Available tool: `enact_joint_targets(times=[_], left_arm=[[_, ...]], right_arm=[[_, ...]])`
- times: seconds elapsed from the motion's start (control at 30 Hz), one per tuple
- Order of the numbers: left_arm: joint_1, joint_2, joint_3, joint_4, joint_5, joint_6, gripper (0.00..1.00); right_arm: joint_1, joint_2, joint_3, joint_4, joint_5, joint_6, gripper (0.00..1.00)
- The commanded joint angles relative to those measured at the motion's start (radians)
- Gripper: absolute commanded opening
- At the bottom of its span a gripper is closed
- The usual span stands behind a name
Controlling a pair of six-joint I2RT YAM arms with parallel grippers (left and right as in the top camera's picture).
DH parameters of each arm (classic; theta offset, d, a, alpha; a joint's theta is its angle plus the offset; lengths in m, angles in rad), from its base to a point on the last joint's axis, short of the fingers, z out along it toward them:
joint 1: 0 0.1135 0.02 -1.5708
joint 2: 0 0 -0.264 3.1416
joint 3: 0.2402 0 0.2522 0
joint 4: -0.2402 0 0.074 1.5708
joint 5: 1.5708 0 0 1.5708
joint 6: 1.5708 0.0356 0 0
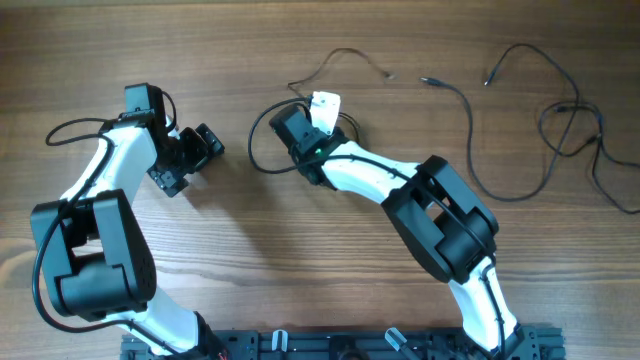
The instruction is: Untangle cables
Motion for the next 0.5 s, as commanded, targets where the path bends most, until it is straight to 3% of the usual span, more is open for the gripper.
enact_joint_targets(times=[0.0, 0.13, 0.27, 0.37, 0.47], left_arm=[[-0.004, 0.008, -0.001, 0.000, -0.011, 0.016, 1.00], [-0.004, 0.008, -0.001, 0.000, -0.011, 0.016, 1.00], [-0.004, 0.008, -0.001, 0.000, -0.011, 0.016, 1.00], [-0.004, 0.008, -0.001, 0.000, -0.011, 0.016, 1.00], [-0.004, 0.008, -0.001, 0.000, -0.011, 0.016, 1.00]], right_arm=[[-0.012, 0.010, -0.012, 0.030, -0.031, -0.261, 0.04], [-0.023, -0.201, -0.011, 0.043, -0.184, -0.669, 0.04], [-0.053, -0.457, -0.011, 0.050, -0.204, -0.777, 0.04], [-0.106, -0.645, -0.011, 0.074, -0.204, -0.935, 0.04], [-0.228, -0.693, -0.011, 0.063, -0.200, -0.930, 0.04]])
